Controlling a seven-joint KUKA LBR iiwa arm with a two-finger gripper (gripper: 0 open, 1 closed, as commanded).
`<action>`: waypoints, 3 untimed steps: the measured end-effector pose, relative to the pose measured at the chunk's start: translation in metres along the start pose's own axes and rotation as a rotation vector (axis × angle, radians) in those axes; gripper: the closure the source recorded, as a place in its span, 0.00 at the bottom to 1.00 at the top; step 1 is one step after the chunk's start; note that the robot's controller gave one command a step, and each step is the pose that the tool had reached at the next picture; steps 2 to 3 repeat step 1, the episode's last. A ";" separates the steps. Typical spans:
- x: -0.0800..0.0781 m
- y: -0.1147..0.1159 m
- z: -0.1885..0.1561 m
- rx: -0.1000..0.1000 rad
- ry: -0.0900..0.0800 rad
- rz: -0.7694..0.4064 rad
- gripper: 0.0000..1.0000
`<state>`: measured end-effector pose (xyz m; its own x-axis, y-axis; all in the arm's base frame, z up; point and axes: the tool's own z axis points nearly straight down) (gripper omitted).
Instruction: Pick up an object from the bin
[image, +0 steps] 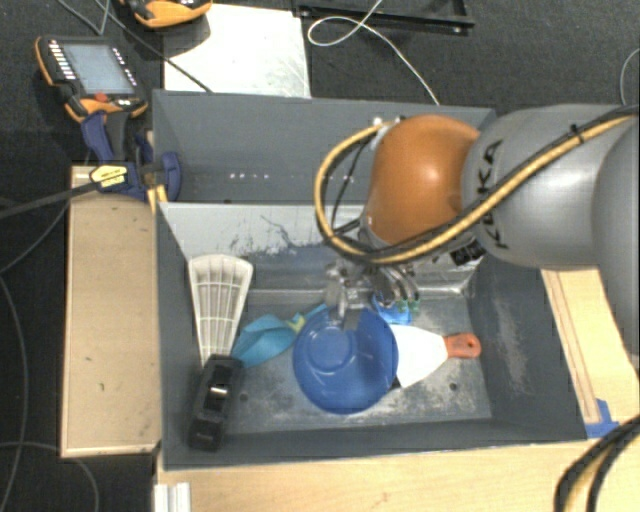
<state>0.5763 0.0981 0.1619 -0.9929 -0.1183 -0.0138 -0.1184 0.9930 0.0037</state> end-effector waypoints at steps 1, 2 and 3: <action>-0.003 -0.002 -0.047 0.000 -0.008 0.005 1.00; -0.003 -0.002 -0.047 0.000 -0.008 0.005 1.00; -0.003 -0.002 -0.047 0.000 -0.008 0.005 1.00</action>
Offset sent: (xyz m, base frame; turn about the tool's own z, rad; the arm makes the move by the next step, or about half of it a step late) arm 0.0007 -0.0040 -0.0076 -0.1000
